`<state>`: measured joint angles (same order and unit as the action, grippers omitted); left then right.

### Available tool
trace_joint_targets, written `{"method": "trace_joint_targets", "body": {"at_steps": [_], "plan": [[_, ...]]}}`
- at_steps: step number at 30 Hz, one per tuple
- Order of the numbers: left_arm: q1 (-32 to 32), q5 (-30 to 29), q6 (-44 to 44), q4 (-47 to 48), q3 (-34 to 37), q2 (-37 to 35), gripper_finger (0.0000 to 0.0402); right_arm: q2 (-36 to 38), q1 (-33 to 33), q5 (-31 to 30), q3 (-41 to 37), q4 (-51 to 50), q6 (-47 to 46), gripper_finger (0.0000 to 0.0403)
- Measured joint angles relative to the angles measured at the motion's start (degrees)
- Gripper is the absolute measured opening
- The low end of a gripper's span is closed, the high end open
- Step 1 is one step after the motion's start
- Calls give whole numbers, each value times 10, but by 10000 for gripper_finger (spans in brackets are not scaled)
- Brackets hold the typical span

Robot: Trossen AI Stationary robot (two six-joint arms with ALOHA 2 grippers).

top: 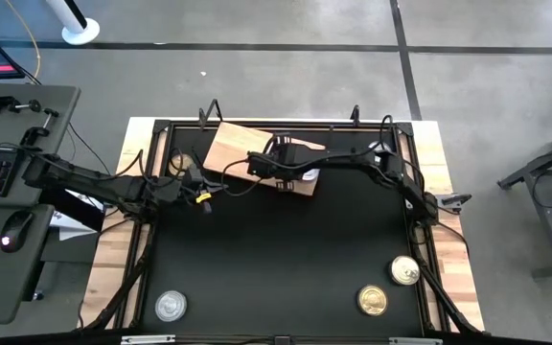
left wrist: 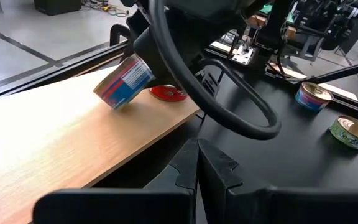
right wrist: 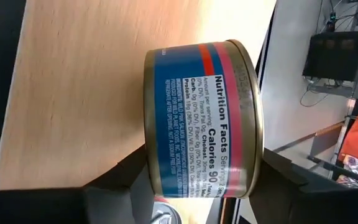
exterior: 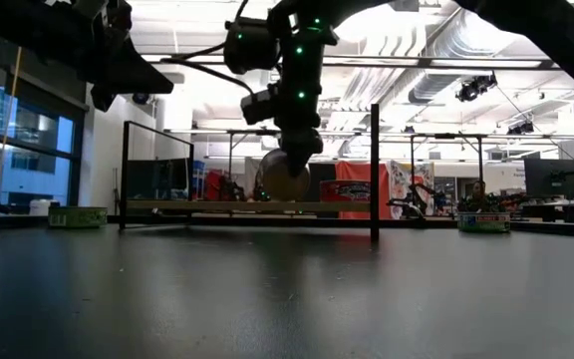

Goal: Stack canned seafood by type on shelf
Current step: Put the left blue-pink tuna can on the shelf

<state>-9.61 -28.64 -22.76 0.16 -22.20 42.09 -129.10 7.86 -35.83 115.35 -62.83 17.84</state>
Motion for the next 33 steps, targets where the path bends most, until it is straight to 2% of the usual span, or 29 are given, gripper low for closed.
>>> {"method": "trace_joint_targets", "body": {"at_steps": [9,17,23,33], "plan": [[0,0,9,0,0,0,0,0,-3,90,0,-36,-46,213],[0,0,9,0,0,0,0,0,-5,94,0,-57,-54,216],[0,-1,9,1,0,0,0,0,-4,72,0,-58,-51,216],[0,-2,5,20,0,0,0,0,-4,110,0,-70,-45,217]]}}
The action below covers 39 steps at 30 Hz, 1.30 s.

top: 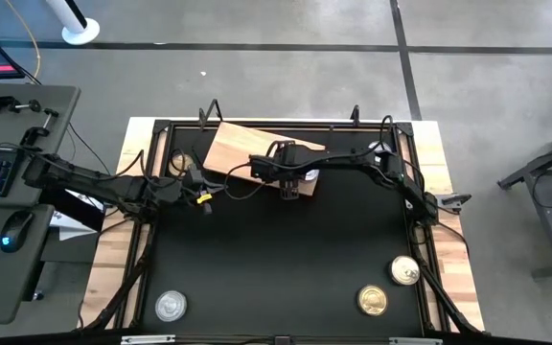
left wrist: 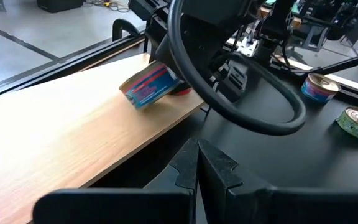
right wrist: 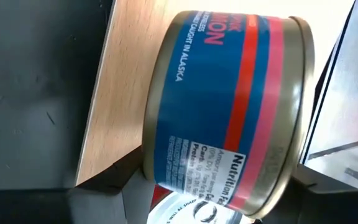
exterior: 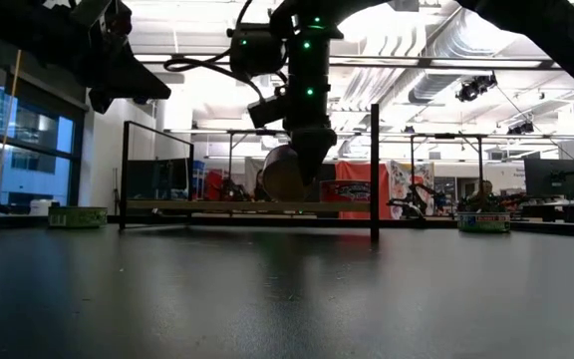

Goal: Stack canned seafood by type on shelf
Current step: Put the left blue-pink tuna can on the shelf

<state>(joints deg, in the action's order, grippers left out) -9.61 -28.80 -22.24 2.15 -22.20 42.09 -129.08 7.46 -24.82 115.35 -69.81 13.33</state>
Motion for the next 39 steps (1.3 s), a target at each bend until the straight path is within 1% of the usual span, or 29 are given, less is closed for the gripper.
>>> {"method": "trace_joint_targets", "body": {"at_steps": [7,17,25,28,36,39], "plan": [[0,-1,0,2,0,0,0,0,5,0,0,-1,21,217],[0,-2,-1,2,0,0,0,0,26,-2,0,-1,19,217],[0,-2,-1,2,0,0,0,0,28,-2,0,1,17,220],[0,-3,-1,2,0,0,0,0,27,11,0,2,17,233],[0,-4,-1,2,0,0,0,0,26,12,0,3,7,298],[0,-4,-1,2,0,0,0,0,26,19,0,3,5,312]]}}
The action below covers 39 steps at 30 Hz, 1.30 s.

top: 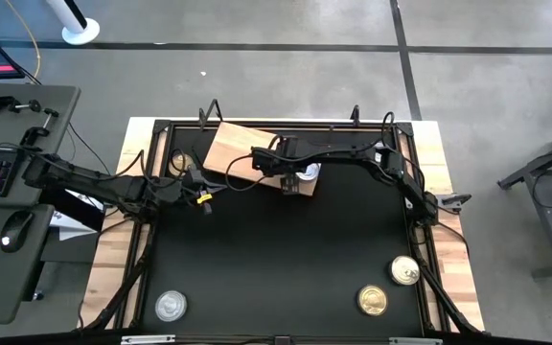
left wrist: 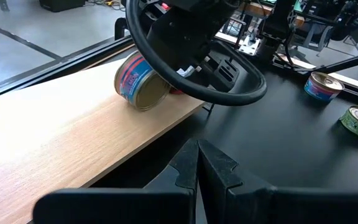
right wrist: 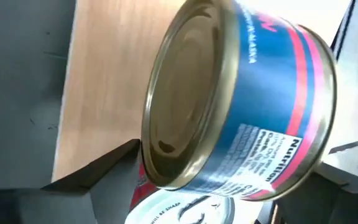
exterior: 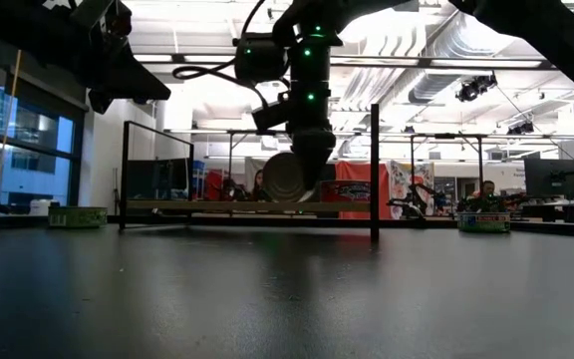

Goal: Stack canned seafood by type on shelf
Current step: Put the left blue-pink tuna can on the shelf

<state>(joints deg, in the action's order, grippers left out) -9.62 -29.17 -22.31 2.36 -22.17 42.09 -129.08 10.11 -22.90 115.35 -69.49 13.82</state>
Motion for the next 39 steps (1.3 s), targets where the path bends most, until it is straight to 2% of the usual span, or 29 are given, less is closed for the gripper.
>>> {"method": "trace_joint_targets", "body": {"at_steps": [13,17,31,35,39], "plan": [[0,0,0,4,0,0,0,0,9,5,0,7,-36,317],[0,0,0,17,0,0,0,0,12,31,0,12,-19,317],[0,0,0,25,0,0,0,0,44,123,0,76,-91,315],[0,0,0,25,0,0,0,0,51,124,0,81,-93,291],[0,0,0,26,0,0,0,0,50,124,8,79,-88,228]]}}
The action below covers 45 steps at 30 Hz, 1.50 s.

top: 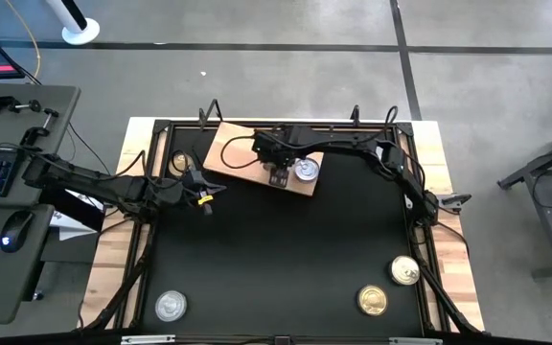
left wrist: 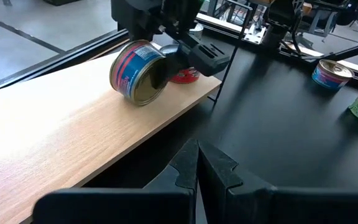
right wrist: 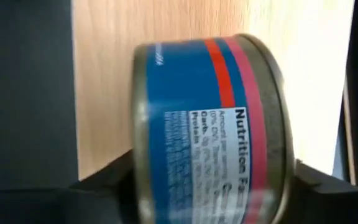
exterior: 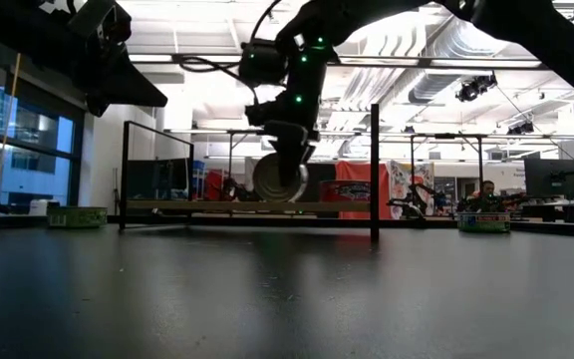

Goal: Stack canned seafood by type on shelf
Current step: Put the left blue-pink tuna can on the shelf

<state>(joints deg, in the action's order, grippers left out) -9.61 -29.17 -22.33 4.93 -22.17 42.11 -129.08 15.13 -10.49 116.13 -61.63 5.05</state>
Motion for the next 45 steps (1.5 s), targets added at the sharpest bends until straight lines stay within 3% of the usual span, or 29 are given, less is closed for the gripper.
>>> {"method": "trace_joint_targets", "body": {"at_steps": [3,9,16,28,36,45], "plan": [[0,0,5,0,0,0,0,0,-3,-1,16,-6,14,167],[0,0,15,1,0,0,0,0,-7,-15,66,-51,58,167],[0,-2,16,6,0,0,0,0,-17,-175,88,-81,114,167],[0,-10,16,5,0,0,0,0,-62,-297,-2,-28,115,167],[0,-14,14,5,0,0,0,0,-71,-297,-20,-17,79,167],[0,-15,14,4,0,0,0,1,-70,-278,-20,-19,68,223]]}}
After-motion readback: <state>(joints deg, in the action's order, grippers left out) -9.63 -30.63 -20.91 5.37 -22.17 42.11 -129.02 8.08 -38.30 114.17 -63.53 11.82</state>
